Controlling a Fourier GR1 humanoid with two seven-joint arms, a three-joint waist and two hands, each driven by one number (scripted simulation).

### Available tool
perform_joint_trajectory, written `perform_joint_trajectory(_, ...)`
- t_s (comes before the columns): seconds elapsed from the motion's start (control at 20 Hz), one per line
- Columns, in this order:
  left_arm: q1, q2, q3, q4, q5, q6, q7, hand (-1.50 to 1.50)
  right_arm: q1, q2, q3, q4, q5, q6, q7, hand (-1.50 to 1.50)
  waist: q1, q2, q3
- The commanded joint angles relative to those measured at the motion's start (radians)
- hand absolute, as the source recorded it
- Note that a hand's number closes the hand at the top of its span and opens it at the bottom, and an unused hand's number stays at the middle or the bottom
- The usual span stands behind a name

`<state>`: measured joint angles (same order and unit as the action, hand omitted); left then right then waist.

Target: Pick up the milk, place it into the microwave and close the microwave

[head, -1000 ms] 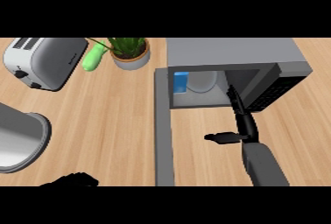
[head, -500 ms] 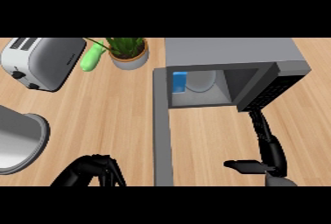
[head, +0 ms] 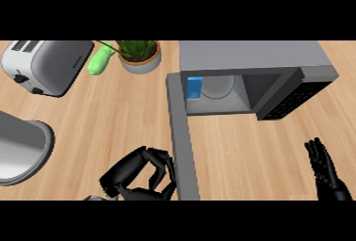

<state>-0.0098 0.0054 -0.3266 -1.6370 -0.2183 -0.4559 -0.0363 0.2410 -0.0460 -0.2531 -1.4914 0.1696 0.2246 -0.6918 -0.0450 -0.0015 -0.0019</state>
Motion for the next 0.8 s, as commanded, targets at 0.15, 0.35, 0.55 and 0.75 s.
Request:
perform_joint_trajectory(0.15,-0.191,-0.005,-0.260,0.365,0.017,0.219,-0.119,1.50,0.091,-0.017,-0.023,-0.148,-0.080,0.067,0.007,-1.50,0.009,0.005,0.001)
perform_joint_trajectory(0.35,-0.299,-0.005,-0.350,0.550,0.111,0.277,-0.222,1.50,0.178,-0.059,-0.049,-0.220,-0.134,0.149,-0.040,-1.50,-0.015,0.008,0.000)
perform_joint_trajectory(0.55,-0.364,-0.005,-0.552,0.576,0.231,0.509,-0.197,1.50,0.154,-0.053,-0.041,-0.284,-0.203,0.185,0.033,-1.50,-0.040,0.011,-0.001)
perform_joint_trajectory(0.75,-0.436,-0.005,-0.591,0.608,0.303,0.659,-0.155,1.50,0.147,-0.104,-0.071,-0.368,-0.235,0.215,0.037,-1.50,-0.073,0.015,-0.002)
